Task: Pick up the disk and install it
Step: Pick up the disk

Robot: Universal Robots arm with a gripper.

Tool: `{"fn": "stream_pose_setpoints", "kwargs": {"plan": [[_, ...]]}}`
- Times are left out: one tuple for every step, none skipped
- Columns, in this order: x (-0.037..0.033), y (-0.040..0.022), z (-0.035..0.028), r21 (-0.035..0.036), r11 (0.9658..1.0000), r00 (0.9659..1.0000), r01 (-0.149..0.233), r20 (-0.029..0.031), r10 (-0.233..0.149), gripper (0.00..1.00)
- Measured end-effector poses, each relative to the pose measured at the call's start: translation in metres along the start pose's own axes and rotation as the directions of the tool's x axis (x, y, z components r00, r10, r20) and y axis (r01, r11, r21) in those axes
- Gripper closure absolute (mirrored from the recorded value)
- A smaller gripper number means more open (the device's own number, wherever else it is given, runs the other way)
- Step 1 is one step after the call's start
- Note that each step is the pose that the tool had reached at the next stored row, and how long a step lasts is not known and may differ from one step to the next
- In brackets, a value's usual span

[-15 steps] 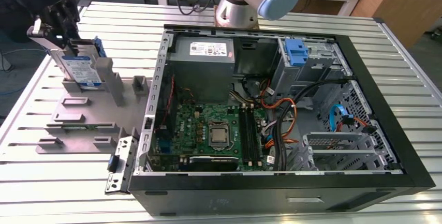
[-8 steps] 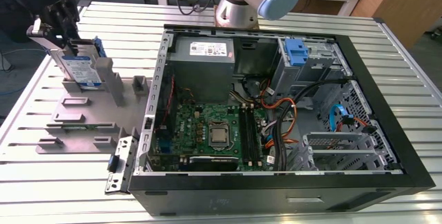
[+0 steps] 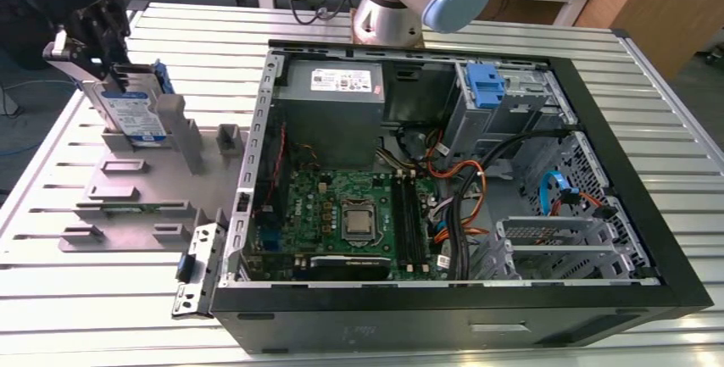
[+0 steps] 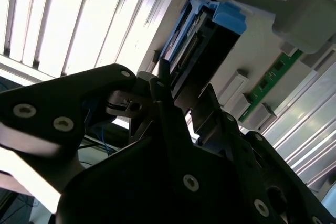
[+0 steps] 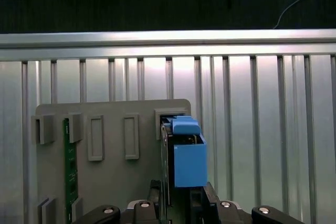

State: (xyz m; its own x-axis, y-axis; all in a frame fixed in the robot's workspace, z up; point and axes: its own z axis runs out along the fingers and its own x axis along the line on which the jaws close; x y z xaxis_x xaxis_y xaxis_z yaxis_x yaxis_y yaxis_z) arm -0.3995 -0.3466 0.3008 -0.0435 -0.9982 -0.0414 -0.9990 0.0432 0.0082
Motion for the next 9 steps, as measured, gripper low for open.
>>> {"fn": "stream_pose_setpoints", "kwargs": {"plan": [[0.0,0.0,0.0001,0.0001,1.0,1.0,0.0,-0.001,0.0,0.58],[-0.0001,0.0,0.0001,0.0002,1.0,1.0,0.0,-0.0031,0.0,0.58],[-0.0001,0.0,0.0002,0.0003,1.0,1.0,0.0,-0.0059,0.0,0.58],[-0.0002,0.0,0.0001,0.0003,1.0,1.0,0.0,-0.0097,0.0,0.58],[-0.0002,0.0,0.0002,0.0005,1.0,0.9999,0.0,-0.0135,0.0,0.58],[-0.0004,0.0,0.0003,0.0008,1.0,0.9999,0.0,-0.0169,0.0,0.58],[-0.0004,0.0,0.0004,0.0009,1.0,0.9998,0.0,-0.0185,0.0,0.58],[-0.0004,0.0,0.0004,0.0009,1.0,0.9998,0.0,-0.0192,0.0,0.58],[-0.0005,0.0,0.0004,0.0009,1.0,0.9998,0.0,-0.0194,0.0,0.58]]}}
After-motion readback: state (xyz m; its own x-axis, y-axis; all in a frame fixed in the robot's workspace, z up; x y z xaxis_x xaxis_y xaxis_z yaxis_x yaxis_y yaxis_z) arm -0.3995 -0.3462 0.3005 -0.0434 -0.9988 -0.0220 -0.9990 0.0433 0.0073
